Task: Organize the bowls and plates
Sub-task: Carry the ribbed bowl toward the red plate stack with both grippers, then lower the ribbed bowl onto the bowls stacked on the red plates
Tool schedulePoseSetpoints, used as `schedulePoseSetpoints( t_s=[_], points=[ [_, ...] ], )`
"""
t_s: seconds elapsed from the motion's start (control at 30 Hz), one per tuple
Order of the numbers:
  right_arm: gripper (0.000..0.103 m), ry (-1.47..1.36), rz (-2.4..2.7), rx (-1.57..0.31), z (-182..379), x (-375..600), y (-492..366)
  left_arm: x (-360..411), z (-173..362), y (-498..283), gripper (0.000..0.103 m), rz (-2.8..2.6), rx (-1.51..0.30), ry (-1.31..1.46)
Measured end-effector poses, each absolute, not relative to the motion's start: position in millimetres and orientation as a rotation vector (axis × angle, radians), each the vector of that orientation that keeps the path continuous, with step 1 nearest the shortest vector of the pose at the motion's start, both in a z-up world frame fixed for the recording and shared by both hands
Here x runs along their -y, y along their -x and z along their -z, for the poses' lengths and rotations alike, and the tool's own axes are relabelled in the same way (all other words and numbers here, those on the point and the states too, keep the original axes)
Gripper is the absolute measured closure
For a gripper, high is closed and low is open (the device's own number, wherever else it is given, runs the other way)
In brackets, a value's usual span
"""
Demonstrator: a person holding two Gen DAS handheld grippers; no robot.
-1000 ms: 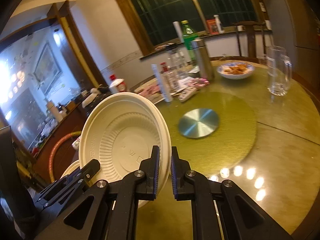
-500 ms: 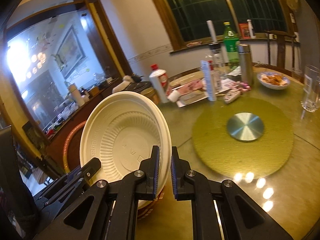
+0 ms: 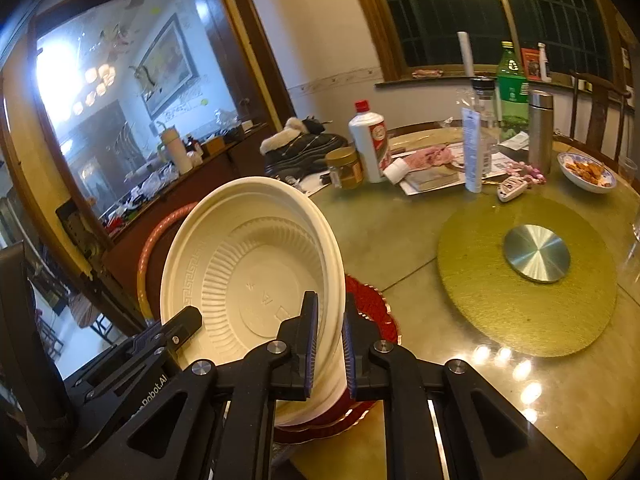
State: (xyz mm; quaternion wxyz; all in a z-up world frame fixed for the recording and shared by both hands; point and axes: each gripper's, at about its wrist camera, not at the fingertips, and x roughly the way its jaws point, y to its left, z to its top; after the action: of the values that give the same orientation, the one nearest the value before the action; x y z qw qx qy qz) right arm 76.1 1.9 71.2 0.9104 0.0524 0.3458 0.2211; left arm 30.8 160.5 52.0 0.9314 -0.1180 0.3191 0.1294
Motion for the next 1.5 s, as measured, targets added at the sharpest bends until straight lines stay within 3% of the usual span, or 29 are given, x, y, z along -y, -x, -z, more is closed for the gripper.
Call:
schedulePoseSetpoints(
  t_s=[1.5],
  points=[
    [0.090, -0.042, -0.463, -0.808, -57.1, -17.8, -77.0, -178.9, -39.9, -35.6, 0.089, -0.236, -0.765, 0.240]
  ],
)
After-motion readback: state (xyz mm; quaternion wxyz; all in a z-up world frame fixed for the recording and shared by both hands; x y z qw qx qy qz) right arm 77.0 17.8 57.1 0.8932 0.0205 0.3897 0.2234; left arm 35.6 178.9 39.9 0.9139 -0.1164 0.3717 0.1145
